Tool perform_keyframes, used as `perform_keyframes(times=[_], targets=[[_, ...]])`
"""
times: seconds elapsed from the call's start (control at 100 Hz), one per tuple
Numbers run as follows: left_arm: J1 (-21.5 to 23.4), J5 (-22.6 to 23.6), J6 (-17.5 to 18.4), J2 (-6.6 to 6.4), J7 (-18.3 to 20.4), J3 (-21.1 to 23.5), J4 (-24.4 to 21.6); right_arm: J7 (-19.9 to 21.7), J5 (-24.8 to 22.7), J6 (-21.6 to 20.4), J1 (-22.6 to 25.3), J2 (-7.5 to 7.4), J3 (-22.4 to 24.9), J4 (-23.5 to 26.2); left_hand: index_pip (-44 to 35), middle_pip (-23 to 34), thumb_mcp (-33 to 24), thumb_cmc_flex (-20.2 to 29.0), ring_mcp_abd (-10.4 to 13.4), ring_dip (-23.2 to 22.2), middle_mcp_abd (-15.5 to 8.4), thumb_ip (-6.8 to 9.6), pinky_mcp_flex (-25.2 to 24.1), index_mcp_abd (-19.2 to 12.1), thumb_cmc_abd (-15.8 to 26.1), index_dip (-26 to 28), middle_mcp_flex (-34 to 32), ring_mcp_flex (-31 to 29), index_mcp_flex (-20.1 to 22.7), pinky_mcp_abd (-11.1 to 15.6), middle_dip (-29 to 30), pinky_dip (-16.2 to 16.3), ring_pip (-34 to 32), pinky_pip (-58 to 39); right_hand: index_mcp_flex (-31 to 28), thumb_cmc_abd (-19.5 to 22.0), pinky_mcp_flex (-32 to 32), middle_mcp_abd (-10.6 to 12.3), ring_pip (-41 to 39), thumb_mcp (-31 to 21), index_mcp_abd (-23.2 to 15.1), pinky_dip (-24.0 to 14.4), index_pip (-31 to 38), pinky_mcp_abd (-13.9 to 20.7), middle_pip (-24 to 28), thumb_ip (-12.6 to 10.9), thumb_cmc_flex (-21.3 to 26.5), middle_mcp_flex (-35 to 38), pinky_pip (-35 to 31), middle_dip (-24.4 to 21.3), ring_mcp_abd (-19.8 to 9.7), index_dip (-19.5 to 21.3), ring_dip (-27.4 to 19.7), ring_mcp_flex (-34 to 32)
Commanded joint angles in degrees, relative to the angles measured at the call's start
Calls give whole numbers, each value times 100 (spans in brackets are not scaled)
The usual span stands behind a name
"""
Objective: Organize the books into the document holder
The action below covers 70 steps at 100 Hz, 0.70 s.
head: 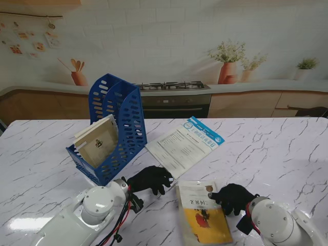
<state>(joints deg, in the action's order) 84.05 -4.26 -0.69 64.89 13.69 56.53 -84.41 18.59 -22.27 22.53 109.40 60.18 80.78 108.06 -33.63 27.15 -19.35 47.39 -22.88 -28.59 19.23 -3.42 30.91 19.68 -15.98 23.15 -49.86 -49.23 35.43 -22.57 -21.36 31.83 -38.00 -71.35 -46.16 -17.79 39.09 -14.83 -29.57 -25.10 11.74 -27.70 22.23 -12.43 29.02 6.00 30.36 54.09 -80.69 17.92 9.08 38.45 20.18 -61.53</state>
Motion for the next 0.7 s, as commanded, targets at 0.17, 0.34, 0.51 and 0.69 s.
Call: perform_keyframes(times=[0.17, 0.34, 0.51, 0.69], targets=[[202, 167, -255, 18, -58, 119, -265, -156, -137, -33, -14, 92, -24, 40, 62, 516, 276, -72, 76, -404, -255, 79, 9, -147, -15, 40, 501, 137, -492, 7, -774, 34, -252, -209, 352, 36, -372, 315, -426, 107, -265, -159, 299, -1440, 392, -26, -70, -503, -417, 600, -100, 281, 323, 209], [309, 276, -518, 7, -98, 201, -422, -96, -325, 190, -278, 73, -33, -98, -214, 548, 1960, 206, -31, -427, 50, 78, 803, 246, 489, 417, -5, -485, -225, 87, -731, -441, -465, -474, 272, 86, -229, 117, -870, 305, 1, -270, 262, -1438, 588, -8, -98, -503, -529, 868, -70, 423, 523, 182], [306, 264, -1142, -39, 130, 151, -538, 158, -335, 234, -570, 14, -152, -358, -65, 543, 2062, 168, -293, -158, 397, 47, 1587, 853, 792, 133, -437, -949, 184, -57, -359, -863, -555, -589, 203, 60, -148, -148, -492, 454, 329, -237, -113, -1379, 146, -17, -88, -394, -506, 402, 12, 85, 237, 54], [212, 54, -1609, -58, 372, 37, -557, 345, -226, 290, -814, -28, -323, -568, 129, 448, 2056, 225, -357, 58, 680, 69, 1845, 1191, 960, -116, -505, -1106, 339, -193, -89, -1151, -582, -687, 140, 12, -10, -326, -255, 474, 523, -153, -161, -1361, 66, -18, -105, -300, -460, 160, 87, -90, 93, -73]])
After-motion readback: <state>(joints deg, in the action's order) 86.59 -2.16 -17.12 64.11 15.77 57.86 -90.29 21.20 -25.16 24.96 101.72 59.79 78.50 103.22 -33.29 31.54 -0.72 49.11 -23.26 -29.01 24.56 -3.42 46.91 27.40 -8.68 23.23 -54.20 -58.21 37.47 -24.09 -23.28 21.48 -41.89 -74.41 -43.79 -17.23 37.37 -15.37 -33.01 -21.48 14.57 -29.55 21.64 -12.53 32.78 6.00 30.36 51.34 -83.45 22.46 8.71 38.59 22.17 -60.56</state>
